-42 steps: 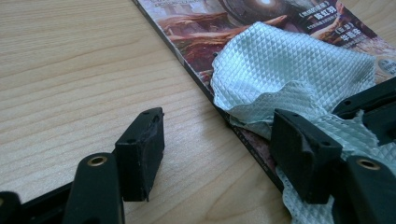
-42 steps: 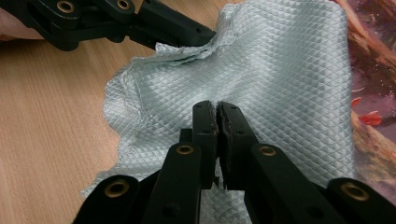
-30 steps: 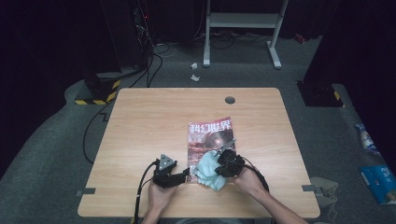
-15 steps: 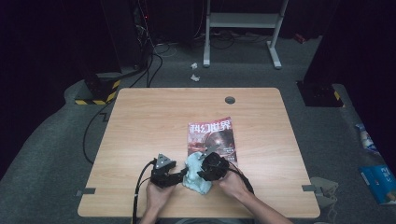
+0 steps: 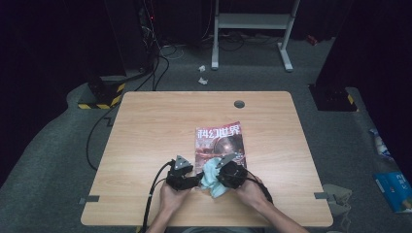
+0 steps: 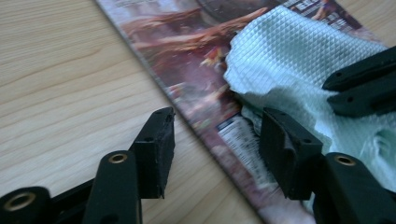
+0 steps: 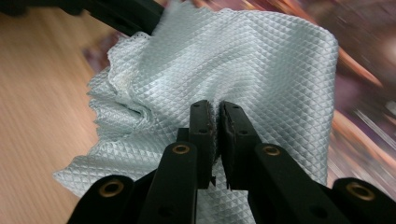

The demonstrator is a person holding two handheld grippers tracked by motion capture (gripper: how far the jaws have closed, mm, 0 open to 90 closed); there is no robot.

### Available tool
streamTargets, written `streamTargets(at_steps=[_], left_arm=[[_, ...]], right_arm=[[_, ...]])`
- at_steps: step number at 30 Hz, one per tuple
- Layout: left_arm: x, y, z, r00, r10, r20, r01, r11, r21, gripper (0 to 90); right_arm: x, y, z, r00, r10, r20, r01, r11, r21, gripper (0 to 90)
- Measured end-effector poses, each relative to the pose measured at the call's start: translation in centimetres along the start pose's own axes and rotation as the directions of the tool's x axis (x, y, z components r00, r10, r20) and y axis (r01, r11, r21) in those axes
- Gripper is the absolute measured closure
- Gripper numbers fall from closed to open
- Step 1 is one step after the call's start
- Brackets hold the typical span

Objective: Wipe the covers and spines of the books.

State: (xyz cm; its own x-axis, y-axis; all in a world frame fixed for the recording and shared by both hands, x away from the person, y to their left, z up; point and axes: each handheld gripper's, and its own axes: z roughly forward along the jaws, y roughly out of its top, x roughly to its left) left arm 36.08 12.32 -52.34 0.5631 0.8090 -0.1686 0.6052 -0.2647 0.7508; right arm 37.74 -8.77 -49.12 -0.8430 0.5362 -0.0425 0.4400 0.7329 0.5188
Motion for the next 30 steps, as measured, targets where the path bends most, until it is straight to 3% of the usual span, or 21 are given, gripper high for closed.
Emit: streamTargets(at_steps=[2, 8, 12, 16, 20, 24, 30], left_arm=[[-0.5, 0.5, 0.4, 0.9996, 0.025, -0.014, -0.025, 0.9996, 0.015, 44.4], [-1.3, 1.2, 1.3, 0.9992, 0.039, 0.006, -0.039, 0.9989, 0.025, 44.5], [-1.8, 1.7, 1.8, 0.9986, 0.053, 0.008, -0.053, 0.9980, 0.035, 42.3], [-1.9, 1.1, 0.9, 0.9979, 0.065, 0.006, -0.065, 0.9976, 0.024, 38.9], [-1.7, -0.3, -0.8, 0.9989, 0.047, -0.004, -0.047, 0.9985, 0.029, 38.9], [-1.5, -0.9, -1.4, 0.9989, 0.045, -0.016, -0.044, 0.9972, 0.060, 39.0], [-1.2, -1.3, -1.8, 0.9989, 0.031, -0.036, -0.029, 0.9984, 0.049, 39.6]], right_arm=[[-1.0, -1.1, -0.7, 0.9995, 0.030, 0.013, -0.030, 1.000, -0.001, 83.7], [-3.7, -4.2, -2.5, 0.9908, 0.115, 0.071, -0.114, 0.993, -0.016, 84.0], [-4.2, -4.9, -2.8, 0.9853, 0.148, 0.086, -0.145, 0.989, -0.033, 84.4], [-3.6, -4.7, -2.5, 0.9851, 0.142, 0.097, -0.137, 0.989, -0.057, 84.8], [-2.5, -3.6, -1.6, 0.9898, 0.127, 0.065, -0.122, 0.990, -0.068, 84.8], [-1.3, -1.8, -0.5, 0.9954, 0.093, 0.025, -0.091, 0.993, -0.070, 84.9], [0.5, 0.3, 0.9, 0.9977, 0.064, -0.022, -0.065, 0.994, -0.091, 84.9]])
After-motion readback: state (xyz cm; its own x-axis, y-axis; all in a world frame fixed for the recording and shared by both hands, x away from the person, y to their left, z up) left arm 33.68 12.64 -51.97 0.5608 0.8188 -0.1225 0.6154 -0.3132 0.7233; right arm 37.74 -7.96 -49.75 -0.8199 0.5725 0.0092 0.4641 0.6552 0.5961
